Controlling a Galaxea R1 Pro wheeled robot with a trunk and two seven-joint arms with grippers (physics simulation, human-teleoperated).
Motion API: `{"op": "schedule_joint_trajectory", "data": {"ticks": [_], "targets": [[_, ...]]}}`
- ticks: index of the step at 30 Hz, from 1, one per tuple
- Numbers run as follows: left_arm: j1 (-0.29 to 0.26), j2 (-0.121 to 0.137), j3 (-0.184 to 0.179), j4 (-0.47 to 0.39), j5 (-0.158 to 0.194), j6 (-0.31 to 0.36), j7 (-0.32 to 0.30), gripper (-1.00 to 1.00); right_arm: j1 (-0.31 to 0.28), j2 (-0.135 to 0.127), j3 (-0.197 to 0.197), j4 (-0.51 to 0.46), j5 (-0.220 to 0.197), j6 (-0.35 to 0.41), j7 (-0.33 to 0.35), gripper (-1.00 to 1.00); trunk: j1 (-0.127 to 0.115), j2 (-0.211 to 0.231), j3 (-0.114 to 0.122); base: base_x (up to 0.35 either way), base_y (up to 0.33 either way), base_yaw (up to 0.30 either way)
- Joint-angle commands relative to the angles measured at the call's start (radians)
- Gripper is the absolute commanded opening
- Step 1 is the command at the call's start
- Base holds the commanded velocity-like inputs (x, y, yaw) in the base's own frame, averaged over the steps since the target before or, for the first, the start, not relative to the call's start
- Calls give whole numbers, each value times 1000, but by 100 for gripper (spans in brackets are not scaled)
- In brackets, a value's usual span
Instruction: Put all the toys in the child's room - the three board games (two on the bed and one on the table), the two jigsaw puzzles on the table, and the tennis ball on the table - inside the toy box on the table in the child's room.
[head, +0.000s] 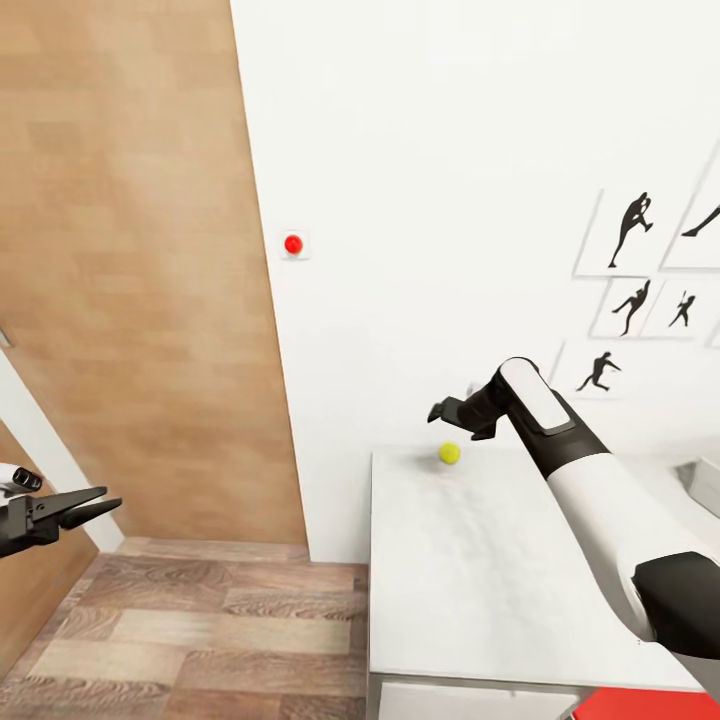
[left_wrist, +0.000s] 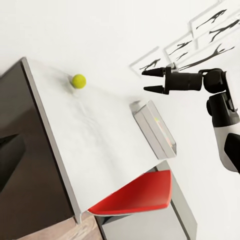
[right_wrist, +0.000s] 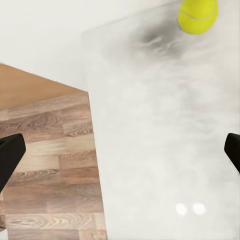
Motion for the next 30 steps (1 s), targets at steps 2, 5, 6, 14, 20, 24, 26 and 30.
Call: {"op": "schedule_joint_trajectory", "data": {"ticks": [2, 5, 6, 14, 20, 24, 26, 30], "targets": [[-6, 1, -8, -1, 11, 10, -2, 100, -1, -3, 3, -1, -10, 1, -10, 100, 1, -2, -2, 238, -18, 0], [-6, 1, -8, -1, 11, 10, -2, 100, -1, -3, 3, -1, -10, 1, -10, 100, 1, -2, -2, 188, -26, 0], [-6, 1, -8, -1, 11, 10, -2, 100, -1, -3, 3, -1, -10, 1, -10, 100, 1, -2, -2, 146, -11, 0], [-6, 0, -8, -1, 11, 10, -2, 100, -1, -1, 3, -1, -10, 1, -10, 100, 1, -2, -2, 215, -3, 0], [-6, -8, -8, -1, 10, 10, -1, 100, -1, -2, 3, -1, -10, 1, -10, 100, 1, -2, -2, 106, 0, 0], [-6, -12, -8, -1, 10, 9, -1, 100, -1, -2, 3, -1, -10, 1, -10, 100, 1, -2, -2, 83, 0, 0], [-6, -13, -8, 0, 10, 9, -1, 100, -1, -2, 3, -1, -10, 1, -10, 100, 1, -2, -2, 28, 0, 0], [-6, -13, -8, 1, 10, 9, -1, 100, -1, -3, 3, -1, -10, 1, -10, 100, 1, -2, -2, 4, 0, 0]]}}
